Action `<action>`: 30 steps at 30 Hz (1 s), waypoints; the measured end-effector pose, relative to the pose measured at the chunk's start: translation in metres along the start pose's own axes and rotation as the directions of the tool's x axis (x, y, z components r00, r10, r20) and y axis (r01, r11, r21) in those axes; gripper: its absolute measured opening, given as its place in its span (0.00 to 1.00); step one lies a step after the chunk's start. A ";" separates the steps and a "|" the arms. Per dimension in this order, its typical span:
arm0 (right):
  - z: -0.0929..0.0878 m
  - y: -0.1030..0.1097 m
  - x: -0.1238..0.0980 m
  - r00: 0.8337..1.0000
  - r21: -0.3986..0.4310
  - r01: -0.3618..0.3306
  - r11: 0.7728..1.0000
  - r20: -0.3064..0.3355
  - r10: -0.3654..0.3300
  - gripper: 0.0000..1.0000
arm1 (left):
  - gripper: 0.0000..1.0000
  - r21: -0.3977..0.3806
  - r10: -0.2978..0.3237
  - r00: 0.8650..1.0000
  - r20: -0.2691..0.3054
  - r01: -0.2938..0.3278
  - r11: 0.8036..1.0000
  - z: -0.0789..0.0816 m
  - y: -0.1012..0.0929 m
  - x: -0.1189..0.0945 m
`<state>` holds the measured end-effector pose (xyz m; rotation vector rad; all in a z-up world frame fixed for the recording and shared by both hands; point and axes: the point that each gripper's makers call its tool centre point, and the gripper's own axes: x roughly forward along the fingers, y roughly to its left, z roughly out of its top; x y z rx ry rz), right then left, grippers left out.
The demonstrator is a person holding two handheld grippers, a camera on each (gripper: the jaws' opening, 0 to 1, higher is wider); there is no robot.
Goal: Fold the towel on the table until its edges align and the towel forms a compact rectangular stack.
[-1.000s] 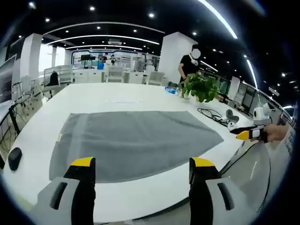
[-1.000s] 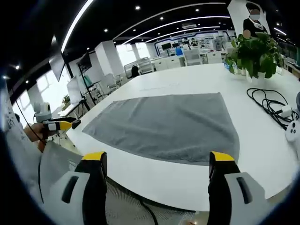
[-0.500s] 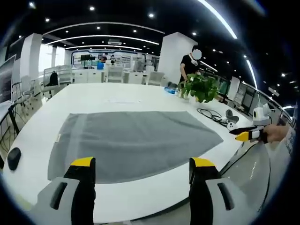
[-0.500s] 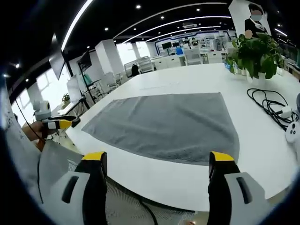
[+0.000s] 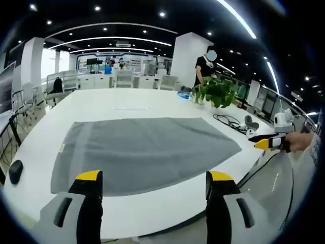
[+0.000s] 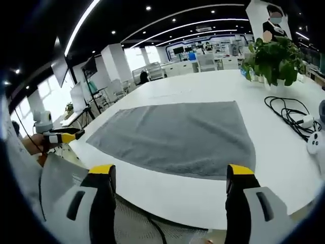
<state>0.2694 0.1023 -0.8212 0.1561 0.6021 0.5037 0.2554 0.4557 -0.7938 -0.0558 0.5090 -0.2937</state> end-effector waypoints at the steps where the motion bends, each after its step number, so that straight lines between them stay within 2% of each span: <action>1: -0.001 0.000 0.000 1.000 -0.002 0.004 1.000 -0.009 -0.004 0.92 | 0.86 -0.005 0.001 1.000 0.001 -0.001 1.000 0.000 -0.001 0.000; 11: -0.003 0.004 0.002 1.000 -0.030 0.001 1.000 -0.029 -0.002 0.93 | 0.87 -0.022 0.006 1.000 0.003 -0.006 1.000 -0.002 -0.005 -0.001; 17: 0.002 -0.004 -0.001 1.000 0.009 0.020 1.000 0.012 -0.020 0.94 | 0.87 -0.022 0.011 1.000 0.015 -0.011 1.000 0.001 -0.008 -0.001; 23: 0.003 -0.001 0.001 1.000 0.004 0.008 1.000 0.015 -0.008 0.93 | 0.88 -0.019 0.004 1.000 -0.001 -0.004 1.000 -0.002 -0.013 0.000; 30: 0.007 -0.011 0.000 0.999 0.035 0.013 0.999 0.042 -0.014 0.93 | 0.88 -0.010 0.002 1.000 0.002 -0.002 1.000 0.001 -0.014 0.003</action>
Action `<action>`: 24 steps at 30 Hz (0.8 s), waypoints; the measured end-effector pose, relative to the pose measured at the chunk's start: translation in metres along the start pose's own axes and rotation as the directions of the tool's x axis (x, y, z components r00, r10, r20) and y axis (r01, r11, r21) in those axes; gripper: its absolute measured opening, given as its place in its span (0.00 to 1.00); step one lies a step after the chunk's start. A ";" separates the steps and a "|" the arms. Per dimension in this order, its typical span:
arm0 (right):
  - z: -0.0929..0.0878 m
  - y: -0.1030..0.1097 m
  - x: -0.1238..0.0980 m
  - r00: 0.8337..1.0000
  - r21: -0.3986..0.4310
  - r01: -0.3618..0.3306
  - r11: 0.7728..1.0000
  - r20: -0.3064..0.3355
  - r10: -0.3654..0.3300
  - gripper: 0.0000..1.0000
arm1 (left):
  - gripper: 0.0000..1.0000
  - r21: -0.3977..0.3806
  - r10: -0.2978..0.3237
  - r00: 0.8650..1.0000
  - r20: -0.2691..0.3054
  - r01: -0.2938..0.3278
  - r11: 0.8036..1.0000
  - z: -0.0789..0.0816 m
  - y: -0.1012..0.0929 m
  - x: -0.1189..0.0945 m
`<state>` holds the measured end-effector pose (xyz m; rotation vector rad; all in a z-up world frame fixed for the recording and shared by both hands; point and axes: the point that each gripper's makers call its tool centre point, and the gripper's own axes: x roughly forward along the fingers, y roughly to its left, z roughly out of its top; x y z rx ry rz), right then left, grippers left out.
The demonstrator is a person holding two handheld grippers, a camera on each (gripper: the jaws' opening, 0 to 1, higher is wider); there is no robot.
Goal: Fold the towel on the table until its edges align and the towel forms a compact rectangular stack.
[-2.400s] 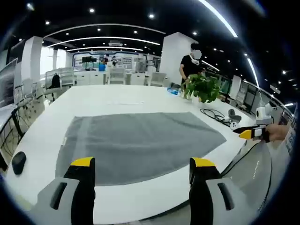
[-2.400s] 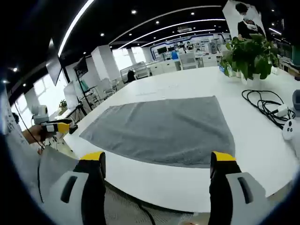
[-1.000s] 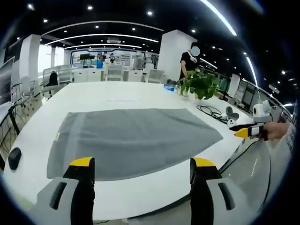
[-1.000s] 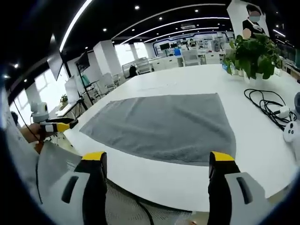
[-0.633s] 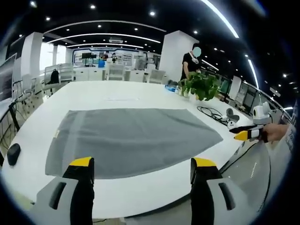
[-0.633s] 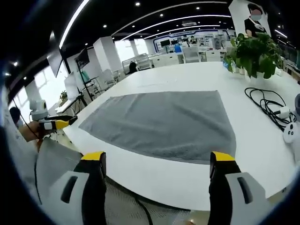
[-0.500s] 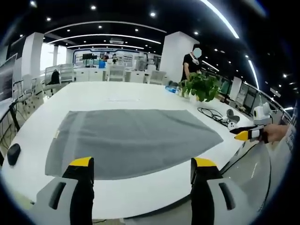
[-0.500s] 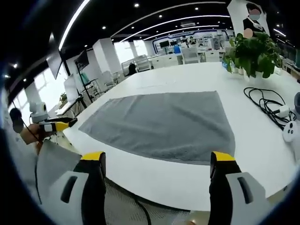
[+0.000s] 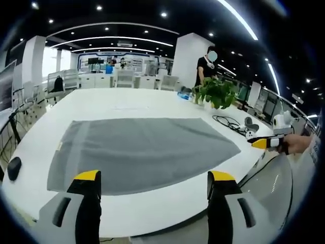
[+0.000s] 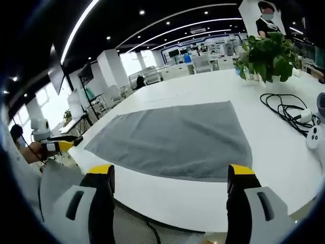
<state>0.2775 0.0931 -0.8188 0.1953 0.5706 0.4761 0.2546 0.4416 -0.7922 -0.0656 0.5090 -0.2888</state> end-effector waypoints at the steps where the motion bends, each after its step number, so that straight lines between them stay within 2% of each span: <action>1: 0.001 0.000 0.000 1.000 -0.001 -0.001 1.000 0.001 0.001 0.93 | 0.88 0.002 0.000 1.000 0.000 0.000 1.000 0.001 0.000 0.001; 10: 0.007 -0.012 -0.002 1.000 -0.011 -0.007 1.000 0.008 0.007 0.93 | 0.88 0.018 -0.017 1.000 -0.011 0.018 1.000 0.002 -0.012 0.009; 18: 0.025 -0.028 -0.009 1.000 -0.047 0.003 0.999 0.029 -0.002 0.93 | 0.88 0.055 -0.058 0.998 -0.026 0.059 0.997 0.006 -0.031 0.020; 24: 0.036 -0.036 -0.010 0.999 -0.078 0.000 0.997 0.035 0.002 0.92 | 0.88 0.096 -0.107 0.994 -0.033 0.110 0.989 0.016 -0.057 0.033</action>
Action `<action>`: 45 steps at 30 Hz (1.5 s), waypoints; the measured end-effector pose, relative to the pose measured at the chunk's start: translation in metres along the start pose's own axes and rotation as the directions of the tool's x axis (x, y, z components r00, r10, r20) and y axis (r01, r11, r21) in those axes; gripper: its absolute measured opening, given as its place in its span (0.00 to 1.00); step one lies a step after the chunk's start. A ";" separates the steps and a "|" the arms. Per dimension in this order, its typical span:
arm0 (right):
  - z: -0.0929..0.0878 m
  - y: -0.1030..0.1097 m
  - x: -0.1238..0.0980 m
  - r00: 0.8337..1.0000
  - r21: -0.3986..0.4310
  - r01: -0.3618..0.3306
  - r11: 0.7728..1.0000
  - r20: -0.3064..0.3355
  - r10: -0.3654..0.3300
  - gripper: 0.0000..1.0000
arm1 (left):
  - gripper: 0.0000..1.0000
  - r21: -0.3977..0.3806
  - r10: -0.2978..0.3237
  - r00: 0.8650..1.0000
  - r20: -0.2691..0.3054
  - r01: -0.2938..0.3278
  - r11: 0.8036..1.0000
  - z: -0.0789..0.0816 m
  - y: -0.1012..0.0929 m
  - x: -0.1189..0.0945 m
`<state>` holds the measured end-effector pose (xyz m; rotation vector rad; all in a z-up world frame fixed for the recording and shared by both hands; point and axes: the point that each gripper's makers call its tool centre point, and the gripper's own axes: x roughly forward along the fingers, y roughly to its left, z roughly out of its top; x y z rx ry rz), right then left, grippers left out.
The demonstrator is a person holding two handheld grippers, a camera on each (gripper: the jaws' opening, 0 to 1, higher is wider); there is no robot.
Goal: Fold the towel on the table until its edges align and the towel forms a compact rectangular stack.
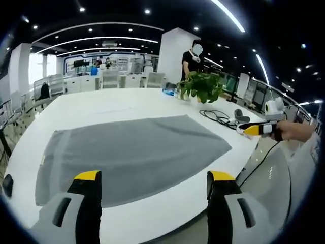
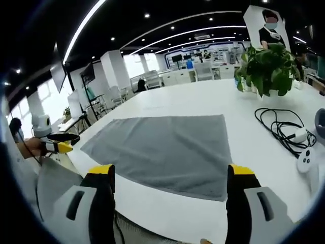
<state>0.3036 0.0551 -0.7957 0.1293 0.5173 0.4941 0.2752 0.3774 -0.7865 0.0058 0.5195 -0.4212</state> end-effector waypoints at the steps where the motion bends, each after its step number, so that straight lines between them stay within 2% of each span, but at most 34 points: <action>1: 0.001 -0.001 0.000 1.000 -0.004 -0.002 1.000 0.000 0.002 0.92 | 0.88 0.011 -0.012 1.000 -0.001 0.012 1.000 0.003 -0.006 0.004; 7: 0.010 -0.008 0.002 1.000 -0.032 -0.017 0.999 0.004 0.017 0.92 | 0.87 0.046 -0.063 0.998 -0.006 0.063 0.997 0.013 -0.032 0.020; 14: 0.024 -0.020 0.006 0.999 -0.057 -0.027 0.998 0.022 0.028 0.92 | 0.87 0.163 -0.115 0.991 -0.063 0.124 0.979 0.018 -0.057 0.039; 16: 0.028 -0.022 0.007 0.999 -0.064 -0.029 0.998 0.026 0.031 0.92 | 0.87 0.168 -0.124 0.990 -0.061 0.132 0.977 0.022 -0.061 0.043; 19: 0.034 -0.028 0.010 0.999 -0.078 -0.033 0.996 0.022 0.035 0.92 | 0.87 0.135 -0.175 0.984 -0.039 0.179 0.975 0.032 -0.075 0.053; 22: 0.041 -0.032 0.013 0.999 -0.104 -0.037 0.994 0.027 0.040 0.91 | 0.87 0.167 -0.200 0.979 -0.033 0.203 0.965 0.040 -0.088 0.061; 29: 0.057 -0.048 0.024 0.998 -0.119 -0.021 0.993 0.054 0.027 0.91 | 0.87 0.217 -0.263 0.964 -0.037 0.265 0.939 0.049 -0.113 0.082; 36: 0.065 -0.063 0.039 0.998 -0.126 -0.008 0.992 0.068 0.017 0.88 | 0.87 0.246 -0.298 0.954 -0.037 0.298 0.923 0.049 -0.133 0.100; 40: 0.068 -0.070 0.047 0.997 -0.129 -0.004 0.992 0.077 0.014 0.86 | 0.87 0.297 -0.310 0.948 -0.071 0.317 0.901 0.043 -0.143 0.108; 45: 0.068 -0.079 0.059 0.998 -0.153 0.000 0.988 0.070 0.011 0.85 | 0.86 0.328 -0.358 0.927 -0.107 0.373 0.868 0.035 -0.159 0.121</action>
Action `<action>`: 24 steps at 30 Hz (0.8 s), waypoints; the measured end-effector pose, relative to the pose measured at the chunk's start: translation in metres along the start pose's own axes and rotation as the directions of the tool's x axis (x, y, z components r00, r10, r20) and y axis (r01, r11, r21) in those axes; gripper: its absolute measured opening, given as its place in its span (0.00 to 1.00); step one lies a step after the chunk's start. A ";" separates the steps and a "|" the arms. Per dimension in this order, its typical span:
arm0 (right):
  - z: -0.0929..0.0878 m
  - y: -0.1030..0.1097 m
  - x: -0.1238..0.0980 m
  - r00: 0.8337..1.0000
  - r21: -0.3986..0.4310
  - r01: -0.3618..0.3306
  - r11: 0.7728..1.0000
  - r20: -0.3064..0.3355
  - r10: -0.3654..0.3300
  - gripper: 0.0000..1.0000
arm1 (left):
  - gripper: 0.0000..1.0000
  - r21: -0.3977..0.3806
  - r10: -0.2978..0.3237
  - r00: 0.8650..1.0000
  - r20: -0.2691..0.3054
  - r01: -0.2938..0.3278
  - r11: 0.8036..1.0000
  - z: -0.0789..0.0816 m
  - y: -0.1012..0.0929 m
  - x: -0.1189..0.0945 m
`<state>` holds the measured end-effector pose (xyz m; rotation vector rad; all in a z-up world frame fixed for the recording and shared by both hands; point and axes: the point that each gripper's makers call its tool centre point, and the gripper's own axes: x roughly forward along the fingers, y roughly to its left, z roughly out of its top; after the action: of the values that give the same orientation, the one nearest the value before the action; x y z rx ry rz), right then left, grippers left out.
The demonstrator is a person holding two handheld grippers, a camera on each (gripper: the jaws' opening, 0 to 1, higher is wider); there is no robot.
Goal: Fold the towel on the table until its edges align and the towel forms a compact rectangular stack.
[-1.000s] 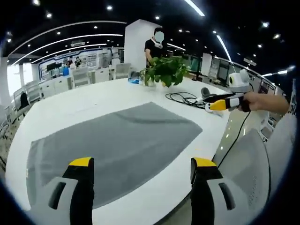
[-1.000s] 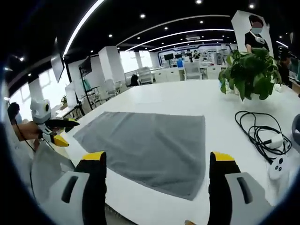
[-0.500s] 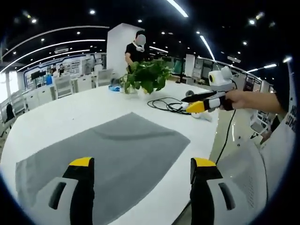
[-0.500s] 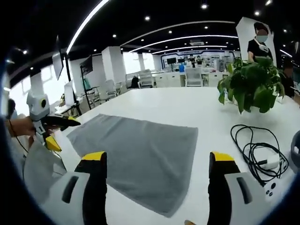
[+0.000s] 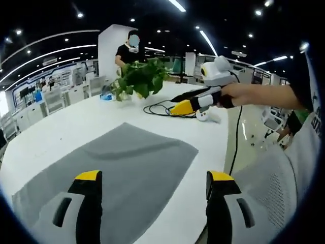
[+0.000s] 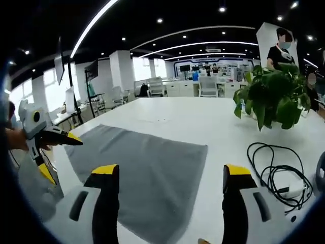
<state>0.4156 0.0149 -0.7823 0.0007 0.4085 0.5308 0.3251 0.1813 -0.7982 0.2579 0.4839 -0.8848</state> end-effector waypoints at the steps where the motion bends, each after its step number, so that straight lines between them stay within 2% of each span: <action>1: -0.001 -0.002 0.002 1.000 -0.002 0.001 1.000 0.000 -0.001 0.85 | 0.86 0.013 -0.012 1.000 -0.004 0.012 1.000 0.000 -0.002 0.003; 5: -0.004 -0.008 0.009 1.000 0.007 0.012 1.000 -0.006 -0.012 0.84 | 0.86 0.035 -0.054 0.998 -0.019 0.054 0.998 -0.001 -0.008 0.016; 14: -0.002 -0.015 0.033 1.000 0.010 0.003 1.000 0.007 -0.003 0.81 | 0.85 0.038 -0.126 0.992 -0.001 0.126 0.991 0.010 -0.020 0.038; 24: -0.003 -0.015 0.058 1.000 0.018 0.004 1.000 -0.004 -0.004 0.79 | 0.83 0.099 -0.196 0.980 -0.033 0.198 0.975 0.009 -0.036 0.062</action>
<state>0.4669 0.0303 -0.8082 0.0161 0.4173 0.5234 0.3323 0.1136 -0.8228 0.3175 0.4925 -1.1027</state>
